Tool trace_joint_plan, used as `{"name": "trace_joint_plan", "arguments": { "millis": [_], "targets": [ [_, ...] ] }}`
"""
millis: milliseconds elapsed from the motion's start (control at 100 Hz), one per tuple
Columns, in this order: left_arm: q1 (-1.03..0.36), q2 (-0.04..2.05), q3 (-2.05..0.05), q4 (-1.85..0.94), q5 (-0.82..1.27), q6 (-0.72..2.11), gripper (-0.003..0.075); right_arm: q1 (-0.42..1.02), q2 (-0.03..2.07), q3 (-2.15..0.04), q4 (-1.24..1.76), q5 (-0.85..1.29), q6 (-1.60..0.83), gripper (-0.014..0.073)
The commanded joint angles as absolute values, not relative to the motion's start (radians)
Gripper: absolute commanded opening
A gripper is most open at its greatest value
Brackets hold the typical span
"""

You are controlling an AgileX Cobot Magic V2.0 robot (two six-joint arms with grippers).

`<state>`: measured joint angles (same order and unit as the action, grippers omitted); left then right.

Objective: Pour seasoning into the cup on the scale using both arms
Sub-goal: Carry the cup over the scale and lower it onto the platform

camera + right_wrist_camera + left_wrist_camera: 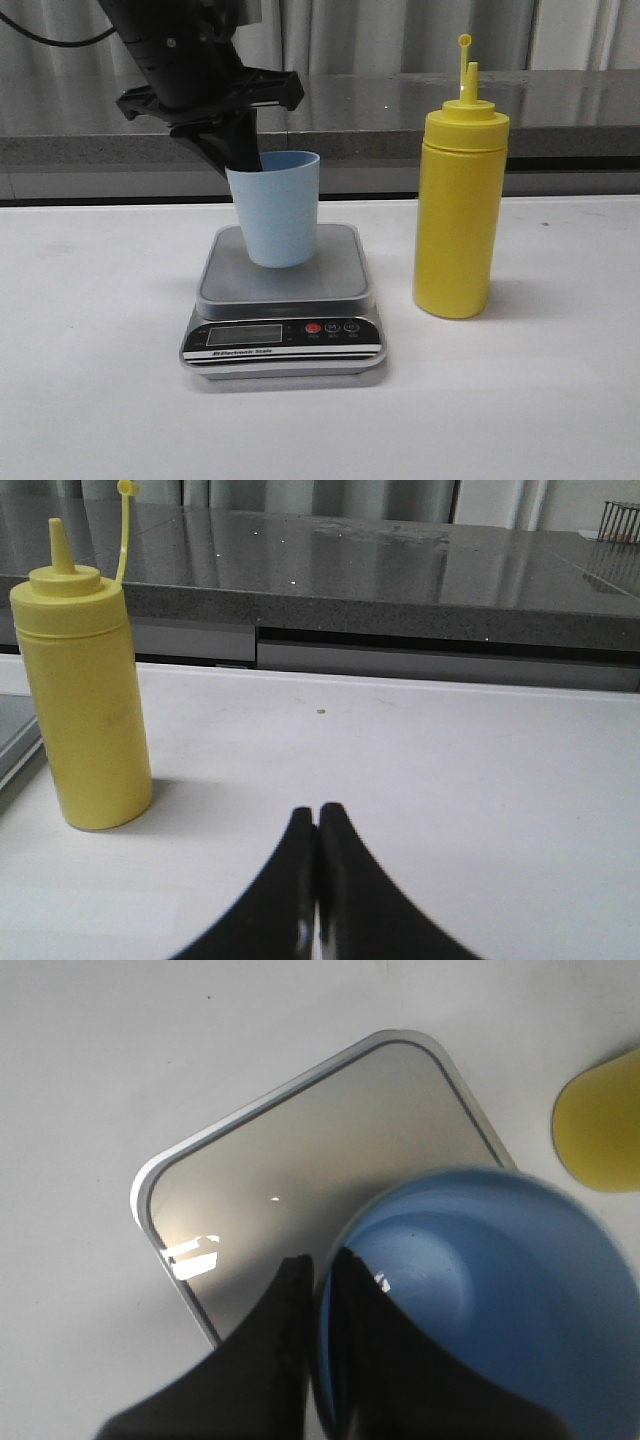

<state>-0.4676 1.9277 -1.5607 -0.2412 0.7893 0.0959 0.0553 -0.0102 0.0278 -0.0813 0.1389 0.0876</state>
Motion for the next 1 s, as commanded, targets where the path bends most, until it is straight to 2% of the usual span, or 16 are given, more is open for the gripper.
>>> {"name": "trace_joint_plan", "arguments": {
  "millis": [0,990],
  "targets": [
    [-0.479,1.884,-1.595,-0.251,0.725,0.087,-0.0018,0.046,-0.026,0.029,-0.089,0.051,0.077,-0.0121],
    [-0.487,1.892,-1.595,-0.225,0.711,0.089,-0.0018,0.046,-0.026,0.029,-0.089,0.051,0.077,-0.0121]
  ]
}}
